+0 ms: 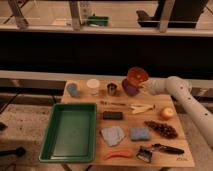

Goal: Stack bowls on top of each other

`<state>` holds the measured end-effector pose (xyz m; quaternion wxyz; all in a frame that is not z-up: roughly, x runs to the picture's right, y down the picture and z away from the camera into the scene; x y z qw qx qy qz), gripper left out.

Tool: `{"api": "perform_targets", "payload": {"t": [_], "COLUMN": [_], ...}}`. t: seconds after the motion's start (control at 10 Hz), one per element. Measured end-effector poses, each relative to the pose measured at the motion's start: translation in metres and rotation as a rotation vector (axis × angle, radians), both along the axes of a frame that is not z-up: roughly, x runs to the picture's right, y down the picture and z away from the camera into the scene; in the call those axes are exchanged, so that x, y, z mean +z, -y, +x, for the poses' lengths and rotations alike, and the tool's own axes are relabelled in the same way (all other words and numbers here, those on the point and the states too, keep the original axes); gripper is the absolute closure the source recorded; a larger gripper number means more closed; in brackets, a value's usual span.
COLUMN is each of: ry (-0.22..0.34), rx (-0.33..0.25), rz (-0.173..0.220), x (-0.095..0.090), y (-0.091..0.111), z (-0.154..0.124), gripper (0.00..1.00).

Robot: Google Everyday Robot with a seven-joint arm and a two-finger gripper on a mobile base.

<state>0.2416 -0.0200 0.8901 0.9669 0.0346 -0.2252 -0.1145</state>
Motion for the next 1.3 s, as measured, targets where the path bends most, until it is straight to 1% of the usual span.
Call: {"api": "perform_targets", "payload": {"t": [0.1,0.3,0.5,0.8,1.0,1.2,1.3], "ry": [-0.001,-0.005,0.0,0.009,0.021,0.018,0.016], "rx": [-0.002,-0.005,-0.011,-0.011,-0.014,-0.008,-0.001], "rz": [0.005,0.02,0.029,0.037,0.043,0.058,0.069], "x": [0.003,0.007,0.012,0.016,0.02,0.02,0.017], "y": [0.004,0.011,0.016,0.02,0.023,0.024,0.027], "z": [-0.001,-0.001,-0.008,-0.012,-0.021,-0.022,-0.023], "gripper": [0.6,0.38,0.21,0.2,0.2,0.2,0.2]}}
